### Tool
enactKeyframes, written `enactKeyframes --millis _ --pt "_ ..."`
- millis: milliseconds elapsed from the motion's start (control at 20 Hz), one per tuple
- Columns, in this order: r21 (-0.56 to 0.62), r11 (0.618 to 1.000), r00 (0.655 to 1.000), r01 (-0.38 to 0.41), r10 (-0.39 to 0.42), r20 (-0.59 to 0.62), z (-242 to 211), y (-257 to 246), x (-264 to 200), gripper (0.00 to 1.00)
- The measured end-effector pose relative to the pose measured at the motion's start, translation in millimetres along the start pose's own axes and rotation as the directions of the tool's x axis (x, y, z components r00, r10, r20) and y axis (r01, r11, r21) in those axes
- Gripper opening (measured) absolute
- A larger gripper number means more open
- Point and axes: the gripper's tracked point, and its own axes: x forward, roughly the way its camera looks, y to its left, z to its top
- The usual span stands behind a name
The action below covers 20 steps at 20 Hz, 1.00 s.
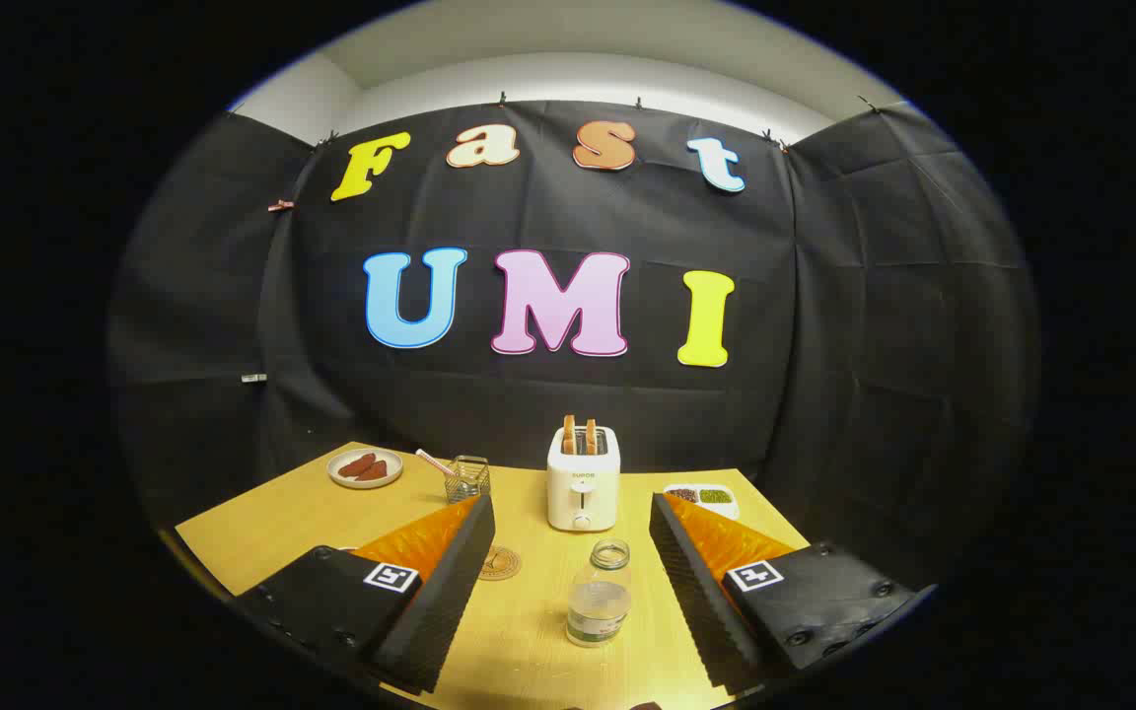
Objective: Take the bottle from table, then pour the juice into the cup, finally place the bottle on the coaster
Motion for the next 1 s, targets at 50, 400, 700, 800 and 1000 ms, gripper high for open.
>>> enactKeyframes --millis 50,400,700,800,1000 --pt "-0.012 1.000 1.000 -0.001 0.001 -0.010 -2 -1 2 0.97" --pt "-0.028 1.000 0.999 -0.009 0.008 -0.035 -18 -1 8 0.97" --pt "-0.046 0.999 0.999 -0.025 0.023 -0.034 -21 3 13 0.97" --pt "-0.034 0.999 0.999 -0.024 0.023 -0.034 -22 2 16 0.97" --pt "-0.028 1.000 0.999 -0.010 0.008 -0.050 -30 -7 24 0.97"
